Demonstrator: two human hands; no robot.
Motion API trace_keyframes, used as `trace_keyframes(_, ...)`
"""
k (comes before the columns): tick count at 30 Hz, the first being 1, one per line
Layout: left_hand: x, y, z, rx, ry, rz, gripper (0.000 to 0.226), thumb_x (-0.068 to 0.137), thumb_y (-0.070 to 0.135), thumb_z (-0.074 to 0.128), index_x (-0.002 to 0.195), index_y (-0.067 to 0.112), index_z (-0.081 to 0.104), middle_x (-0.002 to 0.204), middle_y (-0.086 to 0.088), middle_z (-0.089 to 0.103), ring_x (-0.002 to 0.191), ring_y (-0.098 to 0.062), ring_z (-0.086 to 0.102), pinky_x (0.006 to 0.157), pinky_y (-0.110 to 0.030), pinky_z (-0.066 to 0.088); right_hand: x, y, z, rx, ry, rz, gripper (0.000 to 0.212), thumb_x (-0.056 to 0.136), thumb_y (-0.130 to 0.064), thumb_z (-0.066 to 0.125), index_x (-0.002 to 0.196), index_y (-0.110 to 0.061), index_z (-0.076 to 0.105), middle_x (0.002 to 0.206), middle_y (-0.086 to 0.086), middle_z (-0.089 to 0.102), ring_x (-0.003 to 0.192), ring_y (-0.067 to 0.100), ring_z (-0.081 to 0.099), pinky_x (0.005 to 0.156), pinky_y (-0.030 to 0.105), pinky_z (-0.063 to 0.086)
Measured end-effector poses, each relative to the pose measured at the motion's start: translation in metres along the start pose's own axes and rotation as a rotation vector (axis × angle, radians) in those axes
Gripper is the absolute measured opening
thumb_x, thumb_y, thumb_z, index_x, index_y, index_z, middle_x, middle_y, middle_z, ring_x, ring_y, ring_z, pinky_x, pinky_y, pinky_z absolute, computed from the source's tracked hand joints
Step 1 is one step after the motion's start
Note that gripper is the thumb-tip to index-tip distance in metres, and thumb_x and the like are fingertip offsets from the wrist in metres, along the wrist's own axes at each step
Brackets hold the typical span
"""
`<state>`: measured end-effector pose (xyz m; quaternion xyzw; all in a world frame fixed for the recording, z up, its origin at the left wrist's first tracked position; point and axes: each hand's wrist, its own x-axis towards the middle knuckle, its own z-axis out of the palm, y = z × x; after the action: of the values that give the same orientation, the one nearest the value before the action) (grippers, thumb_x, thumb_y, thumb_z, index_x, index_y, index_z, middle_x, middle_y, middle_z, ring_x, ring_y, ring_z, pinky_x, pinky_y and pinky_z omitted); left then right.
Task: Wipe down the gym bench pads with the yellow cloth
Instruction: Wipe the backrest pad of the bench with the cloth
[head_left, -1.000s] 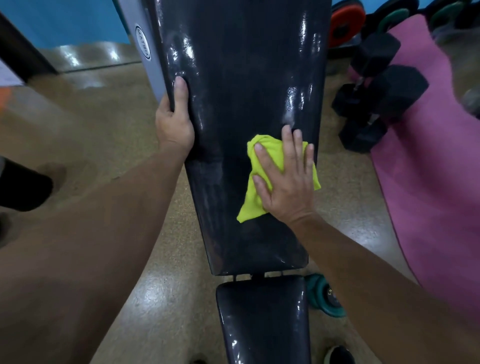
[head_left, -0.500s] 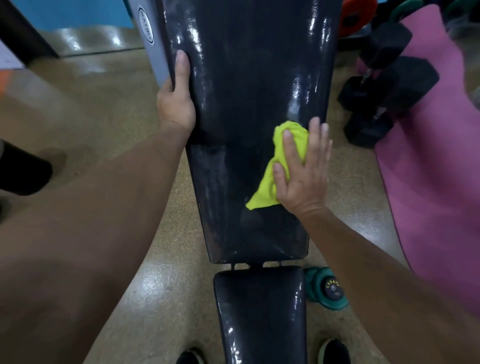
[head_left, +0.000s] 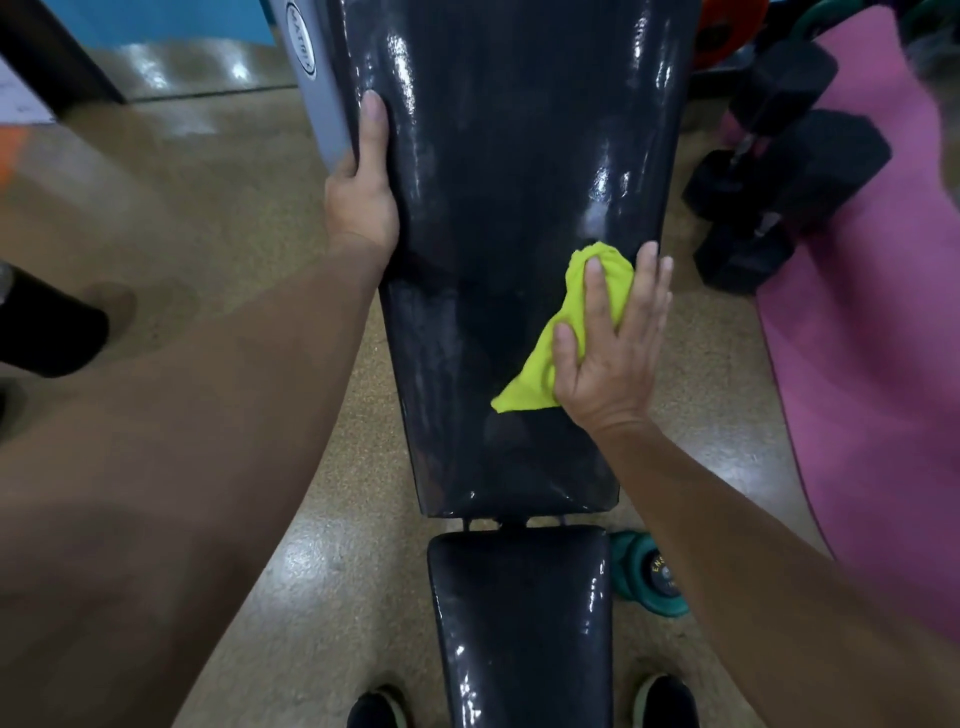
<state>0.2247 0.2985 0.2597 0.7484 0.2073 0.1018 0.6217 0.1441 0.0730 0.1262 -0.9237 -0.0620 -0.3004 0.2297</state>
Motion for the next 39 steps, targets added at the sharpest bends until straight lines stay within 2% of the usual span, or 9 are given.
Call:
trace_keyframes(6, -0.001, -0.007, 0.001, 0.027, -0.006, 0.010, 0.070, 0.093, 0.079, 0.048, 0.130, 0.024, 0.072, 0.120, 0.013, 0.074, 0.114, -0.004, 0.067, 0.113, -0.028, 0.048, 0.022, -0.035, 0.005, 0.000, 0.089, 0.147, 0.061, 0.106, -0.045, 0.037, 0.160, -0.018, 0.031, 0.164, 0.036, 0.019, 0.154, 0.053, 0.015, 0.123, 0.069, 0.016)
trace_keyframes(12, -0.006, -0.009, 0.000, 0.011, 0.005, -0.020, 0.074, 0.094, 0.079, 0.047, 0.139, 0.023, 0.067, 0.130, 0.010, 0.070, 0.122, -0.007, 0.062, 0.117, -0.028, 0.041, 0.007, -0.008, 0.001, -0.030, 0.008, -0.014, 0.062, 0.105, -0.050, 0.035, 0.160, -0.022, 0.027, 0.164, 0.035, 0.020, 0.154, 0.053, 0.015, 0.124, 0.068, 0.016)
trace_keyframes(18, -0.020, -0.028, 0.002, 0.040, 0.035, -0.075, 0.034, 0.102, 0.067, 0.048, 0.091, 0.039, 0.065, 0.095, 0.025, 0.066, 0.087, 0.013, 0.059, 0.090, -0.008, 0.046, 0.025, -0.035, 0.003, -0.008, 0.093, 0.172, 0.062, 0.105, -0.044, 0.040, 0.160, -0.016, 0.034, 0.163, 0.037, 0.019, 0.154, 0.053, 0.015, 0.123, 0.069, 0.017)
trace_keyframes(22, -0.019, -0.031, 0.003, 0.053, 0.041, -0.092, 0.039, 0.100, 0.072, 0.047, 0.090, 0.039, 0.067, 0.101, 0.021, 0.070, 0.096, 0.008, 0.063, 0.109, -0.022, 0.048, 0.005, -0.039, 0.007, -0.050, 0.039, 0.040, 0.060, 0.104, -0.045, 0.042, 0.158, -0.019, 0.040, 0.163, 0.035, 0.024, 0.154, 0.052, 0.018, 0.126, 0.066, 0.012)
trace_keyframes(23, -0.021, -0.028, 0.004, 0.061, 0.051, -0.092, 0.036, 0.102, 0.069, 0.047, 0.088, 0.041, 0.064, 0.096, 0.023, 0.067, 0.090, 0.013, 0.060, 0.108, -0.017, 0.046, -0.001, -0.030, 0.006, -0.055, 0.015, -0.009, 0.060, 0.104, -0.046, 0.041, 0.159, -0.020, 0.038, 0.163, 0.034, 0.024, 0.154, 0.052, 0.017, 0.126, 0.066, 0.010)
trace_keyframes(26, -0.031, -0.019, 0.004, 0.076, 0.051, -0.088, 0.033, 0.106, 0.062, 0.045, 0.082, 0.042, 0.056, 0.084, 0.027, 0.058, 0.073, 0.018, 0.053, 0.080, -0.001, 0.040, 0.000, -0.007, 0.000, -0.054, -0.010, -0.051, 0.061, 0.105, -0.049, 0.037, 0.160, -0.023, 0.030, 0.164, 0.035, 0.020, 0.154, 0.053, 0.014, 0.126, 0.066, 0.012)
trace_keyframes(31, -0.027, -0.026, 0.002, 0.094, 0.045, -0.115, 0.041, 0.102, 0.069, 0.046, 0.081, 0.037, 0.062, 0.086, 0.022, 0.066, 0.082, 0.009, 0.059, 0.082, -0.010, 0.046, 0.025, -0.031, 0.003, -0.012, 0.097, 0.128, 0.061, 0.105, -0.044, 0.038, 0.159, -0.017, 0.034, 0.162, 0.038, 0.021, 0.153, 0.055, 0.016, 0.123, 0.069, 0.016)
trace_keyframes(34, -0.027, -0.026, 0.004, 0.110, 0.044, -0.113, 0.043, 0.102, 0.070, 0.046, 0.080, 0.037, 0.065, 0.082, 0.022, 0.068, 0.080, 0.011, 0.061, 0.082, -0.008, 0.048, 0.014, -0.035, 0.006, -0.033, 0.092, 0.096, 0.060, 0.104, -0.044, 0.039, 0.158, -0.017, 0.039, 0.162, 0.036, 0.024, 0.153, 0.054, 0.019, 0.124, 0.068, 0.015)
trace_keyframes(39, -0.032, -0.022, 0.004, 0.067, 0.042, -0.092, 0.040, 0.103, 0.067, 0.045, 0.079, 0.040, 0.062, 0.083, 0.024, 0.065, 0.077, 0.013, 0.057, 0.072, -0.003, 0.040, 0.001, -0.010, 0.002, -0.023, 0.025, 0.068, 0.062, 0.105, -0.050, 0.035, 0.160, -0.023, 0.027, 0.164, 0.035, 0.019, 0.154, 0.052, 0.014, 0.124, 0.067, 0.016)
